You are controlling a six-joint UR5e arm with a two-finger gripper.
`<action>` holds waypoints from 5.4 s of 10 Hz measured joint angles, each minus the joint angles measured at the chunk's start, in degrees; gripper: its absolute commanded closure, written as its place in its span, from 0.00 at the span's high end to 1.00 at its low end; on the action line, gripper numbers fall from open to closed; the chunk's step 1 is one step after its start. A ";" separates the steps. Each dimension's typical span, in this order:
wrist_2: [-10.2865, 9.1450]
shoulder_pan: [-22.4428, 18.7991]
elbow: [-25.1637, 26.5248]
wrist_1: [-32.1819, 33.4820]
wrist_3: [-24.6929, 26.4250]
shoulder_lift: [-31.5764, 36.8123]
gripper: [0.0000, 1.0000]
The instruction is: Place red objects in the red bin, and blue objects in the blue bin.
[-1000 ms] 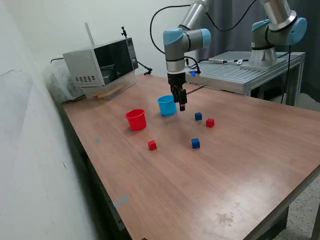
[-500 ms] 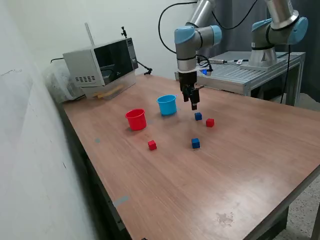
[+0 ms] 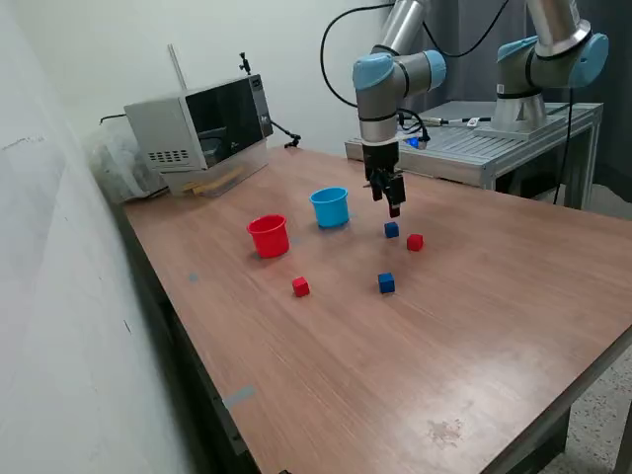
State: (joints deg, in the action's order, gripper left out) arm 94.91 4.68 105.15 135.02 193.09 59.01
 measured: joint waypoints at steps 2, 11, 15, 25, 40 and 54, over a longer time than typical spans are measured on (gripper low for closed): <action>-0.07 -0.30 0.48 0.05 0.00 0.09 1.00; -0.93 -2.00 0.46 2.10 -0.10 0.81 1.00; -1.13 -1.91 0.51 4.39 -0.17 -0.12 1.00; -1.13 -1.80 0.08 4.67 -0.60 -2.79 0.00; -1.68 7.25 -1.12 -2.45 -9.05 10.84 0.00; -1.72 14.42 -8.20 -2.52 -10.88 0.13 1.00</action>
State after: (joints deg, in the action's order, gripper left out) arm 93.19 19.10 96.95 132.50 182.22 59.14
